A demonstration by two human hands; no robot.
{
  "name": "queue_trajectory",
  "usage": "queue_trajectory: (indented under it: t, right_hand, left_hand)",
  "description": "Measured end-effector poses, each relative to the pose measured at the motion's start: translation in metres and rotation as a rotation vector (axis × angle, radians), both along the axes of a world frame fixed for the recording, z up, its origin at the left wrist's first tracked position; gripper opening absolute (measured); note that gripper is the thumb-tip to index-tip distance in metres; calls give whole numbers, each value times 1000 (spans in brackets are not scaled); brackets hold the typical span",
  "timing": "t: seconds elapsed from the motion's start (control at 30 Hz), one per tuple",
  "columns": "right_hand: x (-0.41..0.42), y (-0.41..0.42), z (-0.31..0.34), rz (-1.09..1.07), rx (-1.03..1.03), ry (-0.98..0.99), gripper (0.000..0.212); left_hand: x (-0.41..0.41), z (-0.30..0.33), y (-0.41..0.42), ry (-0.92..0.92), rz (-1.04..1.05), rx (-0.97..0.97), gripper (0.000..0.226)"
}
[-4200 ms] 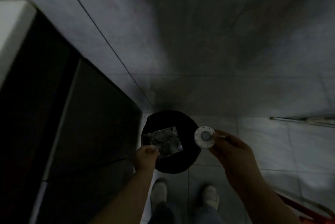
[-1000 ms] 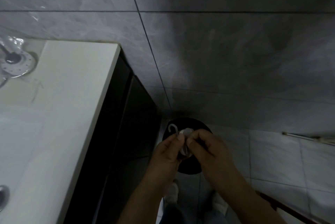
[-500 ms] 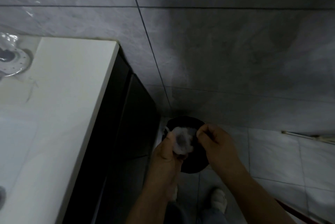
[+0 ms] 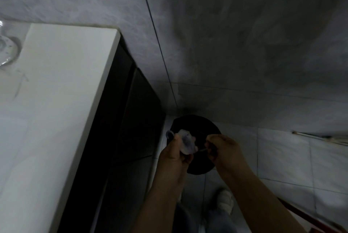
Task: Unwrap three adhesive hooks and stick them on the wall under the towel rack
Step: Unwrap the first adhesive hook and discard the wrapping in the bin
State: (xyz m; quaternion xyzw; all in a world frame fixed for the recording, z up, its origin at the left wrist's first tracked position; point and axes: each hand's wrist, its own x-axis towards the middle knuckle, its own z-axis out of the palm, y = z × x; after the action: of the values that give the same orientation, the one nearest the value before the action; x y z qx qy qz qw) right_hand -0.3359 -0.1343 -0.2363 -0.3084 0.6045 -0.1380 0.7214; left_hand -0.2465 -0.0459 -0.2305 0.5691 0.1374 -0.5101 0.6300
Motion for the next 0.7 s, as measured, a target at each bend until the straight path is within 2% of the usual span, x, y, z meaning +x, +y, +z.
queue_trajectory:
  t: [0.2,0.33,0.43,0.53,0.63,0.7]
  right_hand:
    - [-9,-11,-14,-13,216,-52,23]
    - [-21,-14,-22,95,203,-40,26]
    - [-37,-20,-32,116,80,56,27]
    - [-49,-20,-47,138,16,216,14]
    - [-44,-8,-66,83,55,201,17]
    - [-39,-3,-81,124,-11,234,22]
  left_hand:
    - [5,-9,8,146,-204,69,37]
    - [16,-12,20,253,-333,141,38]
    - [24,-18,29,226,-290,166,32]
    - [27,-25,35,89,-243,180,21]
    - [20,-31,37,73,-207,187,17]
    - [15,-37,37,89,-170,203,15]
